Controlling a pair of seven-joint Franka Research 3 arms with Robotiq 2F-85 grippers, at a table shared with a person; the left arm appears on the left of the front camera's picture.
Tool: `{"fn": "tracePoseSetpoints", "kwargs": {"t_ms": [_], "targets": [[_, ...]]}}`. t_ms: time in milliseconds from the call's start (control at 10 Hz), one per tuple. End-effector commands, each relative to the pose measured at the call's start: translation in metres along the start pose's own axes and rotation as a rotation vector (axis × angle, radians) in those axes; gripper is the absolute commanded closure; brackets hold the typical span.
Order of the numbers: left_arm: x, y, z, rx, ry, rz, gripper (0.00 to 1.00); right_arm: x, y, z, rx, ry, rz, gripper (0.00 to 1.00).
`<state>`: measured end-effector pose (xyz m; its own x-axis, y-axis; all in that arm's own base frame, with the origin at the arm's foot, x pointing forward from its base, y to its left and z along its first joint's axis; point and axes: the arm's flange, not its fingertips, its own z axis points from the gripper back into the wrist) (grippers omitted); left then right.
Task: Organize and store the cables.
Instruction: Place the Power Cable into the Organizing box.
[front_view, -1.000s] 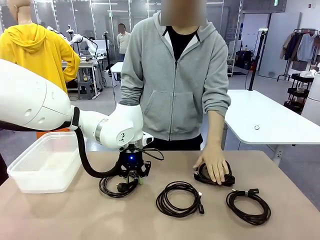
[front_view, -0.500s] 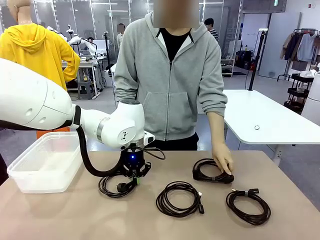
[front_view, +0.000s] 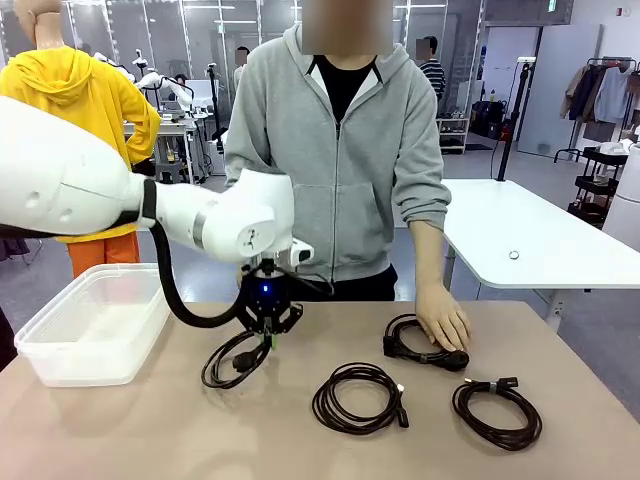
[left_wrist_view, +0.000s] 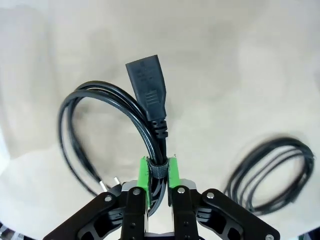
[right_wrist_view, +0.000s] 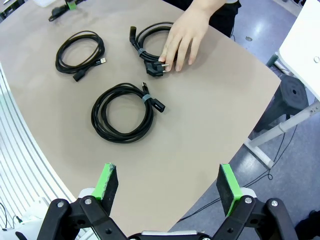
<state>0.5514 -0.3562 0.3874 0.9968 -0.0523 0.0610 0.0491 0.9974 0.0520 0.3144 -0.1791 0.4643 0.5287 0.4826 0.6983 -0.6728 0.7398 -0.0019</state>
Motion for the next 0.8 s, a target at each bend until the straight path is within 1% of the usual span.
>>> {"fn": "tracePoseSetpoints", "kwargs": {"t_ms": [0,100,300,400,700], "targets": [[-0.016,0.01,0.037,0.029,-0.053,-0.04,0.89,0.0,-0.001,0.0,-0.002,-0.011,0.01,0.0],[-0.023,0.012,0.045,0.03,-0.074,-0.04,0.89,0.0,-0.001,0.0,-0.002,-0.011,0.01,0.0],[-0.029,0.013,0.048,0.028,-0.098,-0.036,0.89,0.0,-0.001,0.0,-0.002,-0.011,0.01,0.0],[-0.015,0.005,0.058,0.01,-0.072,-0.027,0.89,0.0,-0.001,0.0,-0.002,-0.011,0.01,0.0],[-0.015,0.005,0.058,0.01,-0.072,-0.027,0.89,0.0,-0.001,0.0,-0.002,-0.011,0.01,0.0]]}}
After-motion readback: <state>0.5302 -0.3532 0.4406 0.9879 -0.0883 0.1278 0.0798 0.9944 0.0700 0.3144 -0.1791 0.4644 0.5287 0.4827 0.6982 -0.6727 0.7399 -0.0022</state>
